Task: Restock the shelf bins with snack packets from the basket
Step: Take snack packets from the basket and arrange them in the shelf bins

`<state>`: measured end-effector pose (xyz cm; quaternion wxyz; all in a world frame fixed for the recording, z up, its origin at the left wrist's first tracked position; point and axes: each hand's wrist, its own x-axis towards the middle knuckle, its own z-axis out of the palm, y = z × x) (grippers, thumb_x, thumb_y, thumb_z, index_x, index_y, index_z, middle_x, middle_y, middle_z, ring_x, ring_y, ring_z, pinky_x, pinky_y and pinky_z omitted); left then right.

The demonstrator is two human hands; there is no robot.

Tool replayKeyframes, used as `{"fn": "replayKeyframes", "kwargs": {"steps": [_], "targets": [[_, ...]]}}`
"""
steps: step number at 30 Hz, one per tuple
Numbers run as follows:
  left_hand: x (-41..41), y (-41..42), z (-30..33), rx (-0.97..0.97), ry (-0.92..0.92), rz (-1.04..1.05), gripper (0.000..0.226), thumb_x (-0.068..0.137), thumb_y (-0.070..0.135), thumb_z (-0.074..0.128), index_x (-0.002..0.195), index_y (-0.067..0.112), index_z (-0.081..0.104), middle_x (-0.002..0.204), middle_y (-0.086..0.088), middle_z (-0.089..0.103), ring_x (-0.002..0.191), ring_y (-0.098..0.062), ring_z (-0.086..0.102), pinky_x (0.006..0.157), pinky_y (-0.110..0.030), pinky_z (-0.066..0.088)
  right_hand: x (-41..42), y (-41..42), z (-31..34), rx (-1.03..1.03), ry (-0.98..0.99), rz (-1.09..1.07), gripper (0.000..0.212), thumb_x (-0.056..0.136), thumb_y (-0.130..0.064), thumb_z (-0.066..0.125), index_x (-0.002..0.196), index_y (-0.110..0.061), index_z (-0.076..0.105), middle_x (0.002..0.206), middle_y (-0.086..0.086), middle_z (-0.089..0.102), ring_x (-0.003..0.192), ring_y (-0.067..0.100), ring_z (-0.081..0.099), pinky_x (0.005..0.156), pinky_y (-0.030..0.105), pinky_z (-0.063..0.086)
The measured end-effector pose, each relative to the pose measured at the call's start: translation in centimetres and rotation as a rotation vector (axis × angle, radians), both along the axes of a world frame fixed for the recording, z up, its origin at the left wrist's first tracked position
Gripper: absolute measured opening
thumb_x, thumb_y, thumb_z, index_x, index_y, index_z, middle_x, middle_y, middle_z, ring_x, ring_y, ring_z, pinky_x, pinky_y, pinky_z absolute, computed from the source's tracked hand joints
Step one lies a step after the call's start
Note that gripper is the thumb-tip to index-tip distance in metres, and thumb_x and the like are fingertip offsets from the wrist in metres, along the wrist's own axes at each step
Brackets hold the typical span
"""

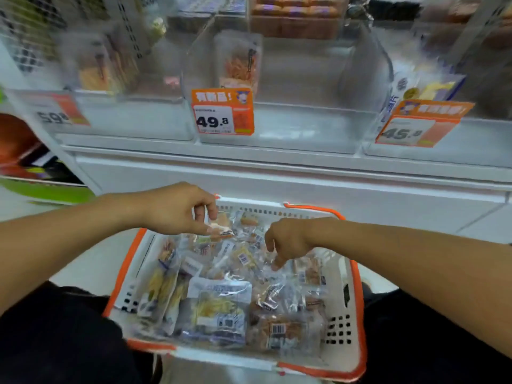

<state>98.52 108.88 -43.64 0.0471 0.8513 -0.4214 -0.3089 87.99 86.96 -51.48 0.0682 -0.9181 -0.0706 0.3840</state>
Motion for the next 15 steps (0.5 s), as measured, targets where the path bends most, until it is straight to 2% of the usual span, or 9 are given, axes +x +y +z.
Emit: {"fn": "replayKeyframes", "kwargs": {"steps": [3,4,7,9,10,12,15], "targets": [[0.1,1.7,-0.3,0.305,0.023,-0.108,0.033,0.089,0.042,0.067,0.119,0.030,0.059,0.097,0.014,0.067,0.080,0.000,0.058,0.078,-0.022,0.047,-1.0,1.0,-4.4,0.069,-0.009,-0.158,0.064,0.084,-0.051,0.073,0.119,0.001,0.063,0.118,0.019,0.066,0.097,0.030,0.061,0.079,0.037,0.048],[0.2,1.6,-0.2,0.335,0.018,-0.128,0.037,0.090,0.044,0.065,0.123,0.029,0.058,0.101,0.013,0.066,0.085,-0.004,0.058,0.082,-0.024,0.048,-1.0,1.5,-4.9,0.110,-0.006,-0.201,0.061,0.083,-0.051,0.074,0.116,0.000,0.064,0.115,0.019,0.067,0.092,0.029,0.062,0.074,0.036,0.048],[0.8,0.8,-0.2,0.199,-0.055,-0.129,0.045,0.091,0.049,0.063,0.128,0.025,0.055,0.111,0.007,0.064,0.085,-0.008,0.056,0.080,-0.027,0.045,-0.4,3.0,-5.2,0.309,0.016,-0.327,0.046,0.083,-0.046,0.077,0.103,-0.006,0.068,0.097,0.012,0.073,0.072,0.018,0.064,0.056,0.022,0.050],[0.9,0.9,-0.6,0.214,-0.085,-0.164,0.050,0.090,0.051,0.063,0.131,0.024,0.053,0.115,0.006,0.062,0.086,-0.009,0.055,0.082,-0.028,0.045,-0.2,4.2,-5.5,0.339,0.037,-0.286,0.035,0.082,-0.043,0.078,0.093,-0.011,0.069,0.086,0.004,0.071,0.066,0.008,0.059,0.056,0.014,0.044],[1.0,1.2,-0.8,0.278,-0.078,-0.192,0.051,0.090,0.051,0.063,0.133,0.025,0.052,0.116,0.007,0.060,0.092,-0.012,0.056,0.085,-0.030,0.046,-0.3,4.9,-5.9,0.326,0.050,-0.234,0.031,0.083,-0.041,0.078,0.085,-0.013,0.067,0.080,0.002,0.066,0.065,0.009,0.055,0.058,0.014,0.040],[1.0,1.7,-0.8,0.419,-0.043,-0.221,0.053,0.089,0.052,0.063,0.134,0.027,0.050,0.114,0.010,0.054,0.099,-0.014,0.053,0.088,-0.030,0.044,-0.4,6.1,-6.5,0.316,0.090,-0.133,0.034,0.087,-0.035,0.075,0.072,-0.009,0.059,0.070,0.006,0.054,0.065,0.015,0.048,0.060,0.022,0.037],[1.4,2.2,-0.8,0.436,-0.008,-0.193,0.064,0.085,0.052,0.069,0.140,0.028,0.045,0.121,0.009,0.052,0.107,-0.016,0.053,0.090,-0.030,0.044,1.3,6.5,-4.5,0.357,0.130,-0.083,0.031,0.091,-0.030,0.072,0.079,-0.003,0.063,0.074,0.004,0.055,0.069,0.017,0.052,0.071,0.031,0.045]]}}
